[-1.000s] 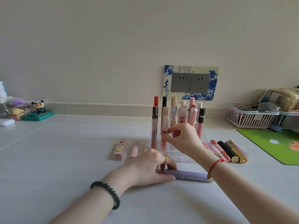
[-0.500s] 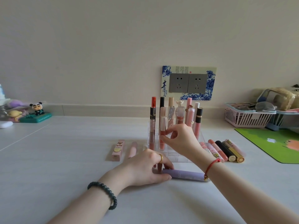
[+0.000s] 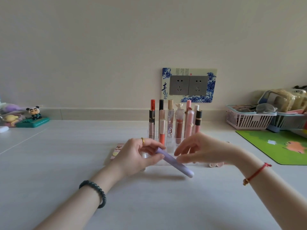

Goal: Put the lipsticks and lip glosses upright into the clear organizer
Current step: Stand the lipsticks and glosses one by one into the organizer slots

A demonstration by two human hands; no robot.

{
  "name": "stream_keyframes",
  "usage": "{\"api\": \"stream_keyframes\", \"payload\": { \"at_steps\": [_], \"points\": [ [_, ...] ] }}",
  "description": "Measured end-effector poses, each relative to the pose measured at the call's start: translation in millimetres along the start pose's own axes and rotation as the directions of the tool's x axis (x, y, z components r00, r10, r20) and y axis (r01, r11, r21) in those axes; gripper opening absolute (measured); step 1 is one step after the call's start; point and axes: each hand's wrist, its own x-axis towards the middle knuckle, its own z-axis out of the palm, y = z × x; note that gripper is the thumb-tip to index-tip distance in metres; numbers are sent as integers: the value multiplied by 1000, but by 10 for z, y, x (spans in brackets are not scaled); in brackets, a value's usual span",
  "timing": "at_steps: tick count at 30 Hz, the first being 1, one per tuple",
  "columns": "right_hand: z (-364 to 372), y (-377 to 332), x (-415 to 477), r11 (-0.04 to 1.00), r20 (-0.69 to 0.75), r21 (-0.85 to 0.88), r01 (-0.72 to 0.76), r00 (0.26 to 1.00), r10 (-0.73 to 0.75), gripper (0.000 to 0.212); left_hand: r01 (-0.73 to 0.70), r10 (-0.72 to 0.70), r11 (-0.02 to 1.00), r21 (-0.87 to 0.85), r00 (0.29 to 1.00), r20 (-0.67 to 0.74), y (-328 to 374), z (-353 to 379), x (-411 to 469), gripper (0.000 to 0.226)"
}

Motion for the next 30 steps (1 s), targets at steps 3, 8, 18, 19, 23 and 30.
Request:
{"api": "stream_keyframes", "payload": {
  "at_steps": [3,8,18,19,23,30],
  "points": [
    [72,28,15,998,27,-61,7,1000,-5,14,20,-27,991,-130,998,-57,-30,-27,19,20],
    [157,-3,50,996,-77,-60,71,994,-76,20,-85,51,967,-239,988,-144,30,-2,38,16],
    [107,22,157,967,-659,197,164,752,6,16,-40,-78,975,-217,857,-509,-131,-219,131,12],
    [113,27,184,969,-667,201,146,745,26,15,-2,-91,985,-175,849,-520,-176,-242,136,12],
    [187,44,325,986,-681,164,40,728,84,13,128,-140,990,-60,844,-517,-281,-312,115,15],
    [303,72,421,995,-678,98,-20,730,81,12,229,-210,973,-37,803,-558,-336,-381,100,12]
  ]
}}
